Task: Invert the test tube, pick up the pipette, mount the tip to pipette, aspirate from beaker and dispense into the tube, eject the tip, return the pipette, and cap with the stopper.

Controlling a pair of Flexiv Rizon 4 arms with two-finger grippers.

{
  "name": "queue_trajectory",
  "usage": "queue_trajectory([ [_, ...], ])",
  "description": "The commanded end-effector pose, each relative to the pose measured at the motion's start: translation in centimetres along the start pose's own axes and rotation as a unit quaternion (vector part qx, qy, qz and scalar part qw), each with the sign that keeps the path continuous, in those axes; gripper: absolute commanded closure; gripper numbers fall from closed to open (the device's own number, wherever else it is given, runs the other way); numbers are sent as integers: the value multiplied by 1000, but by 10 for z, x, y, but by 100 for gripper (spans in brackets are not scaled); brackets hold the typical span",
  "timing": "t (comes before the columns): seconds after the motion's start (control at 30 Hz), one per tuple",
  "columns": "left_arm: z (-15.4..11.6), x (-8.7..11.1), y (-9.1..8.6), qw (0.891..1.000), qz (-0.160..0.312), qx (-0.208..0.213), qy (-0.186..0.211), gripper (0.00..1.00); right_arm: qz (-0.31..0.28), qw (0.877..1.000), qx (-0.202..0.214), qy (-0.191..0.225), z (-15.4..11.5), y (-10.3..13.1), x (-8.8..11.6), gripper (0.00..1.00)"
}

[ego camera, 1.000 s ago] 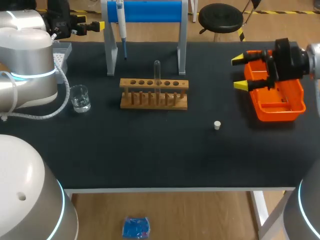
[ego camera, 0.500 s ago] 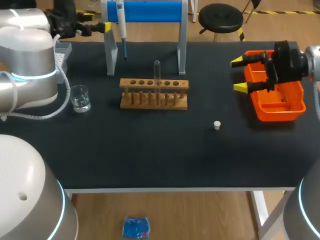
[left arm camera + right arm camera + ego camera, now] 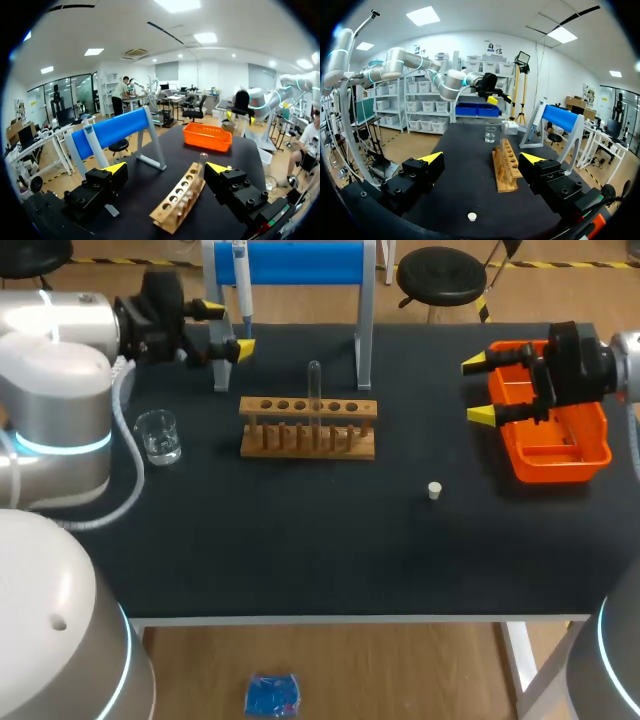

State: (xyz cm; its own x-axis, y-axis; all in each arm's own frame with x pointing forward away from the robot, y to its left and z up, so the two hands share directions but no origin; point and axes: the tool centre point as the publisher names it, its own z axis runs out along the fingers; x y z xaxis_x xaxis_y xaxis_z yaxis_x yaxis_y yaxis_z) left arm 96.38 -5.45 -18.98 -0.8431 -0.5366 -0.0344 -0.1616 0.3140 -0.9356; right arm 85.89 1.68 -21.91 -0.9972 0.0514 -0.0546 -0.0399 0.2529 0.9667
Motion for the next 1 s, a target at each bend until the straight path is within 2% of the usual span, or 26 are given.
queue_trajectory([
  [0.03,-6,13,21,1000,-1,18,-11,0,0,1000,0,0,0,0,0,0],
  [0.2,-6,13,41,1000,-8,22,-13,0,0,1000,0,0,0,0,0,0],
  [0.4,-6,13,54,1000,-4,15,0,0,0,1000,0,0,0,0,0,0],
  [0.57,-6,12,57,1000,-3,2,12,0,0,1000,0,0,0,0,0,0],
  [1.0,-6,12,57,1000,-3,2,12,0,0,1000,0,0,0,0,0,0],
])
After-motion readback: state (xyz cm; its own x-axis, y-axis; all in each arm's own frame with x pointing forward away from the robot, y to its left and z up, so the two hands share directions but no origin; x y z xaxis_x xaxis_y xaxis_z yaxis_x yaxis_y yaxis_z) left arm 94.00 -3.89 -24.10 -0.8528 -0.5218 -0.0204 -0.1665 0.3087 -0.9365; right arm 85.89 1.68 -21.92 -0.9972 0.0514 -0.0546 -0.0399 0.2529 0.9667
